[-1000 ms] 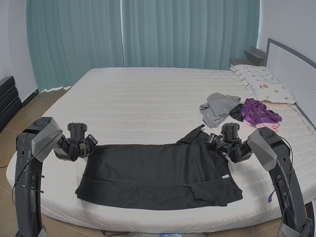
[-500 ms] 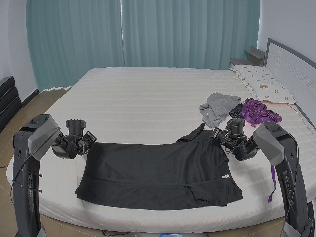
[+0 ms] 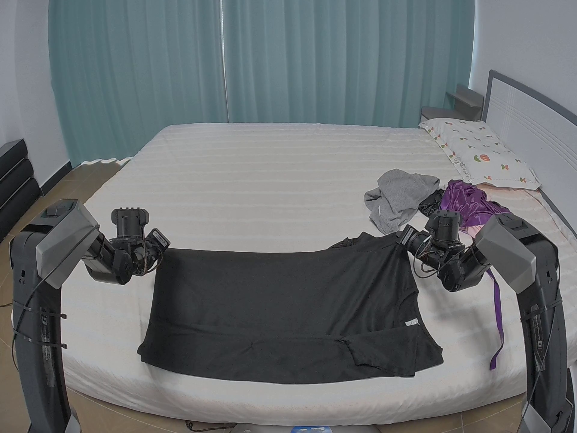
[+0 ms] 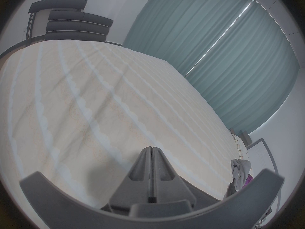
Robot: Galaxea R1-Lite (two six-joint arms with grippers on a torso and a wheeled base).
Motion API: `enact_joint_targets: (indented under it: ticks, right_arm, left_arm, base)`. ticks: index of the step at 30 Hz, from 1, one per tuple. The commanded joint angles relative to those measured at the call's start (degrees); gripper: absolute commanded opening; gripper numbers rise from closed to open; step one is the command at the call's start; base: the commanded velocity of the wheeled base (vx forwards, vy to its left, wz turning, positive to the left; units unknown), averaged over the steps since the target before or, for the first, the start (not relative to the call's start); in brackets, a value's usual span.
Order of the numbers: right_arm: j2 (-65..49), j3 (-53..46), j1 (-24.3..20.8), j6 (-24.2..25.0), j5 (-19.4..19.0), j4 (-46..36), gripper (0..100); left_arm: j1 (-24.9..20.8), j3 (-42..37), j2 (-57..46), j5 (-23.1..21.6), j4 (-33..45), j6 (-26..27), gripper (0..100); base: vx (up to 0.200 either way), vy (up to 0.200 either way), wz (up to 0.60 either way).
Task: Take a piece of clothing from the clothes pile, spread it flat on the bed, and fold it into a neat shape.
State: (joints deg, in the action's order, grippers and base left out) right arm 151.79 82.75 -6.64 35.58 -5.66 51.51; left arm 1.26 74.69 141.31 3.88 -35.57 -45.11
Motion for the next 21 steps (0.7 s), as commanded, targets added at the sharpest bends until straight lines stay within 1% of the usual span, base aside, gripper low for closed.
enact_joint_targets:
  ticks: [1,3,7,10,14,21]
  right_arm:
    - [-2.3,-2.3,0.1,0.6,-0.1,1.6,0]
    - [-2.3,-3.7,0.1,0.0,-0.1,1.6,0]
    - [-3.8,-4.5,0.1,0.5,-0.5,1.7,0]
    - [-4.7,-7.0,-0.2,0.2,-1.7,2.5,0]
    - [-4.0,-6.8,-0.1,0.5,-1.3,3.7,0]
    - [-4.7,-7.7,0.1,1.0,-1.6,3.8,0]
  left_arm:
    - [0.2,-1.8,-1.9,0.1,-2.1,0.0,0]
    - [0.2,-3.1,-2.6,0.0,-3.4,0.0,0]
    - [0.2,-4.0,-3.2,0.0,-4.3,0.2,0]
    - [0.2,-4.6,-3.8,0.0,-4.3,0.4,0]
    - [0.2,-4.6,-3.5,0.0,-4.3,0.5,0]
    - [0.3,-4.6,-3.6,-0.2,-4.3,0.4,0]
  base:
    - [0.0,0.0,0.0]
    - [0.0,0.0,0.0]
    - [0.0,0.0,0.0]
    - [0.0,0.0,0.0]
    - [0.0,0.0,0.0]
    - [0.0,0.0,0.0]
